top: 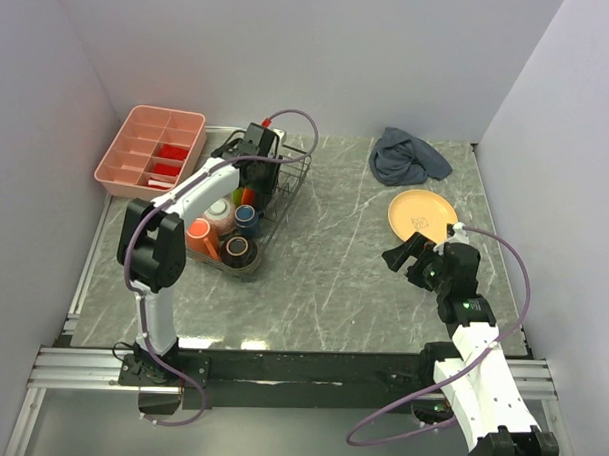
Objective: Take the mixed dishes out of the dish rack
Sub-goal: Pick up the plate from the dish rack.
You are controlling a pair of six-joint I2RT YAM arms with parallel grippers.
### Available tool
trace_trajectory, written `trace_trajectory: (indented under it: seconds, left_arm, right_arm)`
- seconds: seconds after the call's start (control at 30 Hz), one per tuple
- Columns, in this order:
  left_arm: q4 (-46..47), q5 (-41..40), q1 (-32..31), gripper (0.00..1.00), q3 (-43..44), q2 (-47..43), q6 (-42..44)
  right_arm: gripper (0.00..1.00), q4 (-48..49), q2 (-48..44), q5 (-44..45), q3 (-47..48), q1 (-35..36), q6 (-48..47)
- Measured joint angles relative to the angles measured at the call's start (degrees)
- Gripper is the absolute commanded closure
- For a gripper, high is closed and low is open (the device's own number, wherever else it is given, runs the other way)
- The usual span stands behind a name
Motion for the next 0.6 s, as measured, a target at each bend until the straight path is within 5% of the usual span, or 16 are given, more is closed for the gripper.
trace_trajectory:
  seconds: [0.33, 0.6]
  left_arm:
    - [-3.5, 3.3, 0.9, 0.79, 4.3, 2.9, 2.5]
    - [-4.5, 5.0, 1.0, 0.86, 5.3, 3.0, 4.7]
  right_arm:
    - [0.00, 0.0, 0.0, 0.0, 0.0, 0.1, 0.0]
    - [0.00, 0.0, 0.3, -0.2, 0.0, 0.1, 0.0]
